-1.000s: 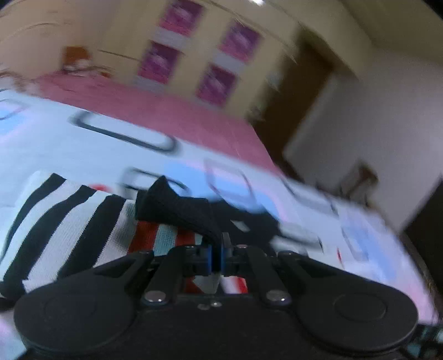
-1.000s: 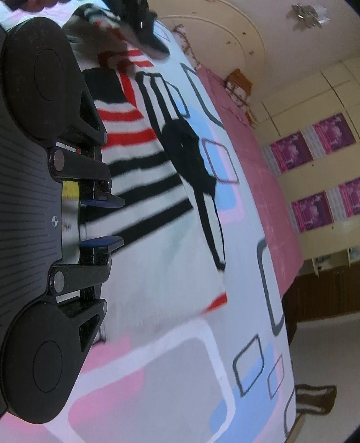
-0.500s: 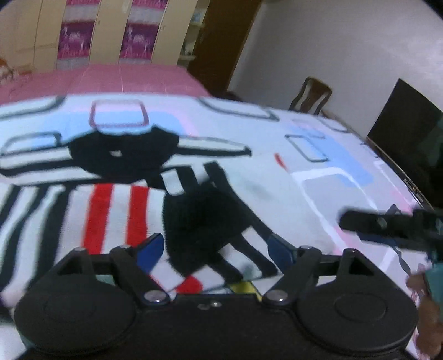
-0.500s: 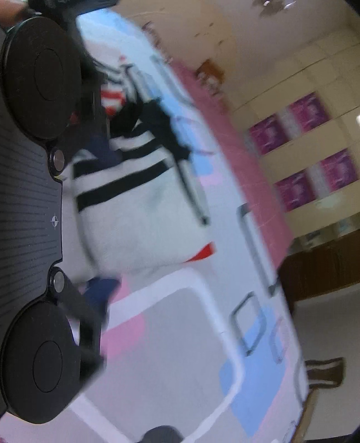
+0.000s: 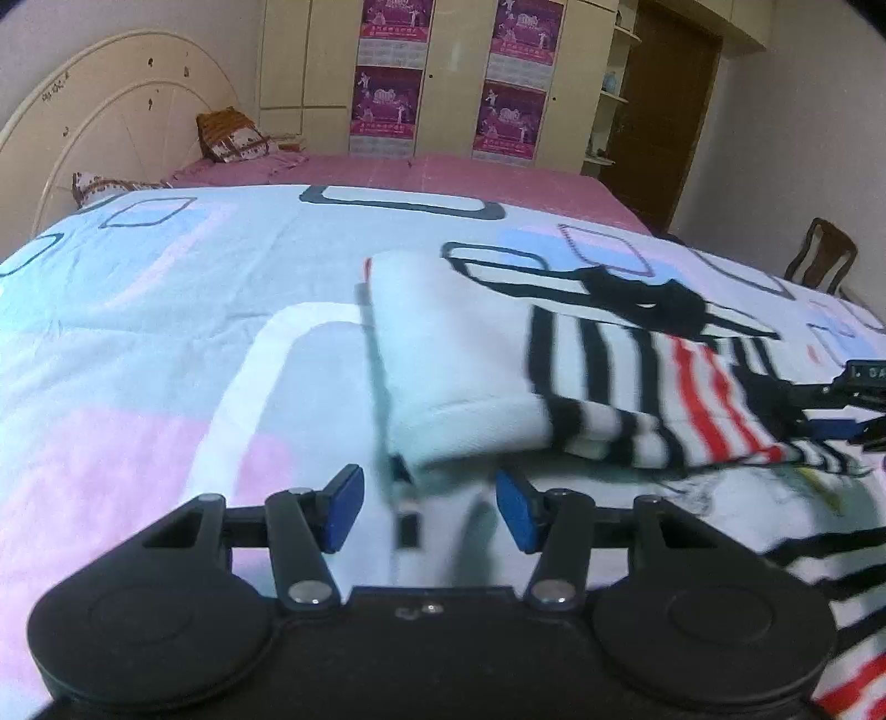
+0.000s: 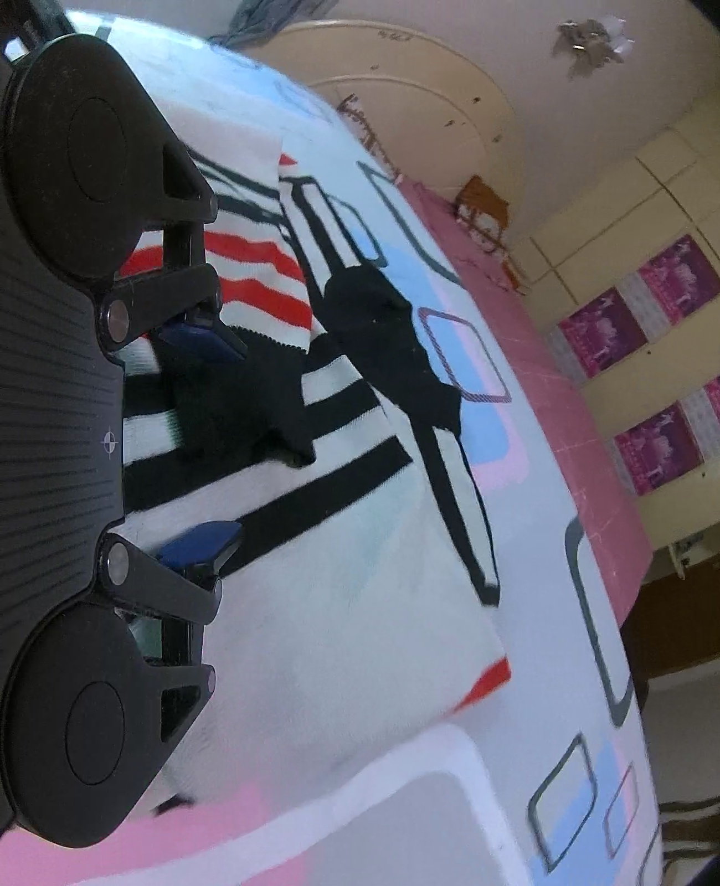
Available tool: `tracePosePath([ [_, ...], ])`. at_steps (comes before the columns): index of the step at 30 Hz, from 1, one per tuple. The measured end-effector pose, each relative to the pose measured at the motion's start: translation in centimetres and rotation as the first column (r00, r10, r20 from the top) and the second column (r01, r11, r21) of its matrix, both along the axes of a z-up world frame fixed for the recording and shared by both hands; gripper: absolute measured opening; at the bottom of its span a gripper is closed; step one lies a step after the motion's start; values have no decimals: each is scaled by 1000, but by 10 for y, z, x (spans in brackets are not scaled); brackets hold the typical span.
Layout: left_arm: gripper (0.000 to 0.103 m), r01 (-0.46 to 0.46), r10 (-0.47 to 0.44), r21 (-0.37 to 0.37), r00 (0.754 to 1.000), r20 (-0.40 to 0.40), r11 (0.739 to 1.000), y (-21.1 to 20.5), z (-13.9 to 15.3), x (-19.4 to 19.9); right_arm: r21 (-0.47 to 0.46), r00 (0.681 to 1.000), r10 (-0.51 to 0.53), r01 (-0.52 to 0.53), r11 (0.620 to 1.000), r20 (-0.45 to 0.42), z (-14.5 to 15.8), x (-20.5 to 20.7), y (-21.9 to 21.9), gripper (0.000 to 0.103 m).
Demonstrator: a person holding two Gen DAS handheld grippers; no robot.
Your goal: Fold small clothes
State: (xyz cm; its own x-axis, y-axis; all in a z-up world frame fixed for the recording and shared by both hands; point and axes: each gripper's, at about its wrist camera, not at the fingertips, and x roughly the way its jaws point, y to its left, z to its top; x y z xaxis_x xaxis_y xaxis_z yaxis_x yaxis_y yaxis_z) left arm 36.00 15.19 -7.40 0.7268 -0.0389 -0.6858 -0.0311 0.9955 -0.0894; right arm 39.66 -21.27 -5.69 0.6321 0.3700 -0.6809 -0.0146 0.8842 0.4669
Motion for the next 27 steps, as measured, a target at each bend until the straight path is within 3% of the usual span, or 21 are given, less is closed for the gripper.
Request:
tracePosePath([
  [2, 44, 6, -6, 5, 1000, -2, 1000, 3, -5, 12, -38, 999, 31, -30, 999, 9, -1, 7, 10, 53],
  [3, 41, 14, -14, 13, 1000, 8, 1000, 5, -5, 15, -59, 999, 50, -50, 997, 9, -1, 10, 15, 36],
  [5, 27, 44, -44, 39, 999, -3, 998, 8, -8, 21, -113, 996, 86, -85, 990, 9, -3, 15, 25, 23],
  [6, 27, 48, -48, 36, 999, -4, 998, 10, -9, 21, -135, 993, 116, -113, 984, 14, -1, 16, 29, 6],
  [8, 24, 59, -59, 36, 998, -4, 998, 15, -10, 19, -147, 990, 131, -122, 982, 56, 11, 14, 30, 6],
  [12, 23, 76, -75, 35, 997, -13, 997, 16, -9, 12, -188, 958, 73, -20, 982, 277, 63, -13, 16, 6],
  [16, 23, 92, -91, 30, 996, -24, 995, 18, -10, 17, -258, 983, 105, -64, 964, 150, 32, -9, 14, 6],
  [22, 23, 122, -121, 28, 992, -48, 992, 20, -9, 22, -236, 989, 72, -41, 971, 127, 15, -24, 10, 6],
  [27, 23, 139, -137, 30, 989, -58, 990, 21, -9, 24, -246, 997, 60, -44, 968, 57, -7, -16, 13, 6],
])
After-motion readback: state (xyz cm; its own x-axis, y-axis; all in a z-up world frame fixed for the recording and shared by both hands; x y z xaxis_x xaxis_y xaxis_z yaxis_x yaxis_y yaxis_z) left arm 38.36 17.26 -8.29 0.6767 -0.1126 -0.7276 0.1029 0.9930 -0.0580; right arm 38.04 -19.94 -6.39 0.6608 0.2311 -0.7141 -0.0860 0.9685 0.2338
